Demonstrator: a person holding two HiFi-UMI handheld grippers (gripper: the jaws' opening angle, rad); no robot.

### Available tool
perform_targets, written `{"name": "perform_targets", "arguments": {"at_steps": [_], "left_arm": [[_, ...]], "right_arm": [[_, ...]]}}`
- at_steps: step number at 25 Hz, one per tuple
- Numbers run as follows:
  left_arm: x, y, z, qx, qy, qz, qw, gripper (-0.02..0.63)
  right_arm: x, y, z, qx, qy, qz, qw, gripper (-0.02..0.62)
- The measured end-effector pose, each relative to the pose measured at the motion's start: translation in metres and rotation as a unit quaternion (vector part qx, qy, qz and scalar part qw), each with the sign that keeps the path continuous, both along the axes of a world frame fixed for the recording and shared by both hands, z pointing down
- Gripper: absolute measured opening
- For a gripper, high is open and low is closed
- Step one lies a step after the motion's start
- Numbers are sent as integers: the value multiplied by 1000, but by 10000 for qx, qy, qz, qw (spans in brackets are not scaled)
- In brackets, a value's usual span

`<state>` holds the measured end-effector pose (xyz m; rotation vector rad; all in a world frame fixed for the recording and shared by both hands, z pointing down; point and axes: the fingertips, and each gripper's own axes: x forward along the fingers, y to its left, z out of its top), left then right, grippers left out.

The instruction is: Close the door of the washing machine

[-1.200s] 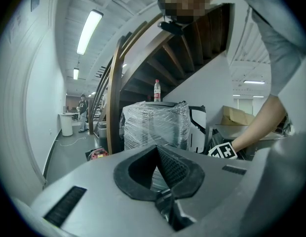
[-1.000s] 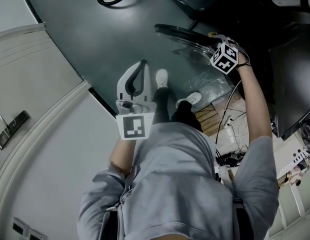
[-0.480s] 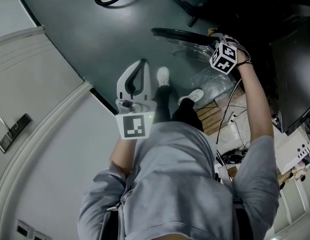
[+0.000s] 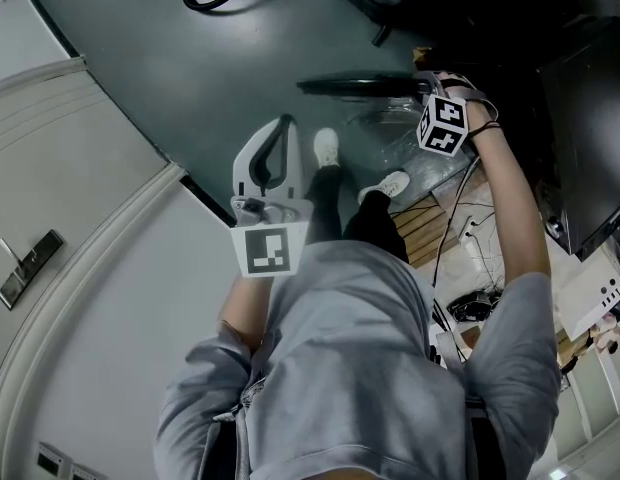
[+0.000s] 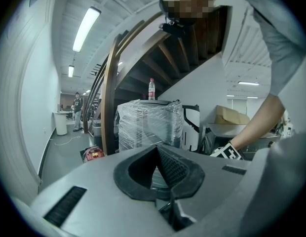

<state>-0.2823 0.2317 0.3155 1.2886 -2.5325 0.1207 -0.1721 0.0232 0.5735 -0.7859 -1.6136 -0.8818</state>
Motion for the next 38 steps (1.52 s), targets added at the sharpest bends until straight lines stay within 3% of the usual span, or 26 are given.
{"name": "perform_targets", "arguments": {"at_steps": [8, 14, 26, 38], "left_arm": [[17, -7, 1, 21, 7, 194, 9998, -2], [35, -18, 0, 41, 23, 445, 9990, -2], [62, -37, -4, 29, -24, 824, 9966, -2], [82, -48, -6, 33, -40, 1109, 9938, -2]], "right_arm": [[24, 13, -1, 159, -142, -226, 9995, 118], [43, 20, -3, 163, -267, -141, 9994, 118], [82, 27, -8, 135, -408, 207, 9989, 121], [114, 34, -13, -468, -143, 961, 9942, 166]]}}
